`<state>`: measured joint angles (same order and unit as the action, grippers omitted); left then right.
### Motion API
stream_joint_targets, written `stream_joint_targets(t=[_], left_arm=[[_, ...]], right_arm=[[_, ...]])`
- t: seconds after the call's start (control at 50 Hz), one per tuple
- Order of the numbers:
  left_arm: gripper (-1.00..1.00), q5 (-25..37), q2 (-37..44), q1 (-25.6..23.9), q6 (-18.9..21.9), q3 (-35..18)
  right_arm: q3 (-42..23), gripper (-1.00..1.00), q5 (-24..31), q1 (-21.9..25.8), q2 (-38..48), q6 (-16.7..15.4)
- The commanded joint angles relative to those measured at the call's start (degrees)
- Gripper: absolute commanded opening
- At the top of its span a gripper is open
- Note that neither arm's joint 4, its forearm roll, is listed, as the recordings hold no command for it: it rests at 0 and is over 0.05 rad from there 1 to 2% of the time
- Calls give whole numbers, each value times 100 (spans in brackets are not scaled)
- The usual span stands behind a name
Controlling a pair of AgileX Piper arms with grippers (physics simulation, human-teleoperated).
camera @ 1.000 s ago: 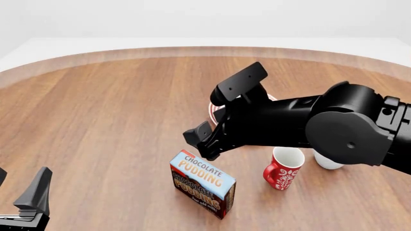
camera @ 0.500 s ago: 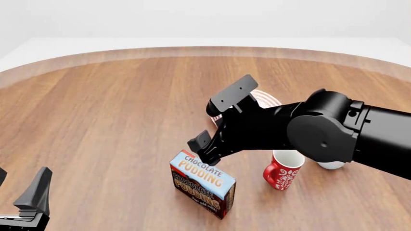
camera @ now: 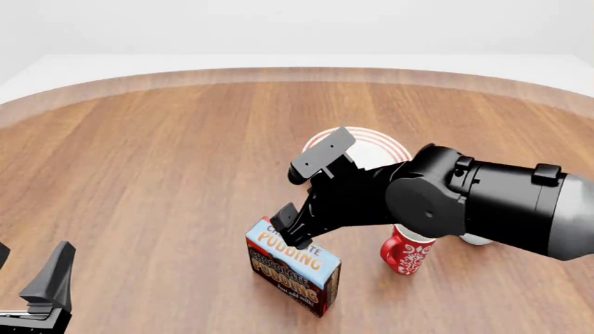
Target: Put the chocolate pudding to the right of the plate.
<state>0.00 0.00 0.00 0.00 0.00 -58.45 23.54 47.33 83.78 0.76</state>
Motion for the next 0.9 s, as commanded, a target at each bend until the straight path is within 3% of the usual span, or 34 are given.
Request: stream_joint_targets(t=[0.02, 0.28, 0.74, 0.82, 0.84, 0.9], left_arm=[[100, 0, 0, 0, 0, 0], [100, 0, 0, 0, 0, 0], [100, 0, 0, 0, 0, 0], [100, 0, 0, 0, 0, 0], [100, 0, 0, 0, 0, 0], [100, 0, 0, 0, 0, 0]], right_arm=[[24, 100, -220, -19, 350, 26], [311, 100, -323, -120, 275, 21], [72, 100, -385, 98, 656, 141], [194, 100, -454, 149, 614, 173], [102, 100, -752, 225, 1041, 300], [93, 100, -799, 279, 1096, 359]])
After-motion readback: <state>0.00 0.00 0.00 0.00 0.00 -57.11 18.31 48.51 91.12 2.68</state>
